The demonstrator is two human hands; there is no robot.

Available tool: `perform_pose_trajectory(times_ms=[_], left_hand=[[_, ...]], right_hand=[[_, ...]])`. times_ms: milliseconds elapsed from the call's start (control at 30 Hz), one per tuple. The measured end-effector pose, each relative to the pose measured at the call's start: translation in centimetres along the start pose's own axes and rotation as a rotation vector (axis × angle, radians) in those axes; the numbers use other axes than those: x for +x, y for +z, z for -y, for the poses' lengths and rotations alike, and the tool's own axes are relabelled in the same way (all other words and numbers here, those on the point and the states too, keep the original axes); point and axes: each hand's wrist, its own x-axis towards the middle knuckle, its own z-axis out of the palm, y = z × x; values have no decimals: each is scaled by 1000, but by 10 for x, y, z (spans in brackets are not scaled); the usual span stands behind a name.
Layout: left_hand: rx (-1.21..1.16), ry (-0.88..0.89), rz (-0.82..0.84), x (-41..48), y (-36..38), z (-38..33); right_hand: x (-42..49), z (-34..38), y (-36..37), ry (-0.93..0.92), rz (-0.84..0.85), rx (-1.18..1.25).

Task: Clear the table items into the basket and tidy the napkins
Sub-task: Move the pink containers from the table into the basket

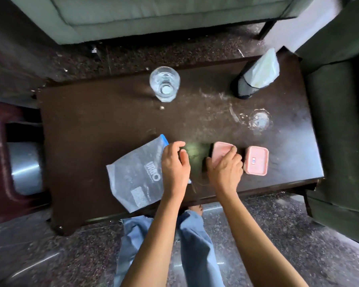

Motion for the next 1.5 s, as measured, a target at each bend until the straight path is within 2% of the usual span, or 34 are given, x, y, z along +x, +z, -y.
perform_pose_trajectory(times_ms=[133, 233, 400, 533, 600, 733, 833, 900, 1033, 1267, 1500], left_hand=[[9, 15, -36, 9, -40, 24], [-4, -39, -110, 21, -79, 46], [-36, -131, -292, 44, -156, 92], [-21, -212, -403, 61, -224, 131], [-36, -266, -454, 67, -259, 150], [-37, -353, -520, 68, -316, 184], [-28, -398, -545, 65, -343, 207], [-16, -416, -530, 61, -353, 221], [-9, -394, -496, 48, -359, 242], [-57, -472, -470, 42, -355, 258], [-78, -473, -466, 51, -358, 257]], right_hand=[[-8, 20, -11, -15, -57, 77], [-23, 67, -31, -303, -153, 118], [-57, 190, -61, -762, -113, 254], [-98, 302, -79, -1043, 61, 458], [-123, 360, -80, -1211, 158, 464], [-175, 472, -69, -1621, 330, 250], [-213, 546, -48, -1906, 354, -81], [-236, 585, -29, -2012, 355, -263], [-272, 622, 4, -2016, 400, -414], [-284, 624, 53, -1984, 427, -628], [-282, 624, 62, -1911, 444, -673]])
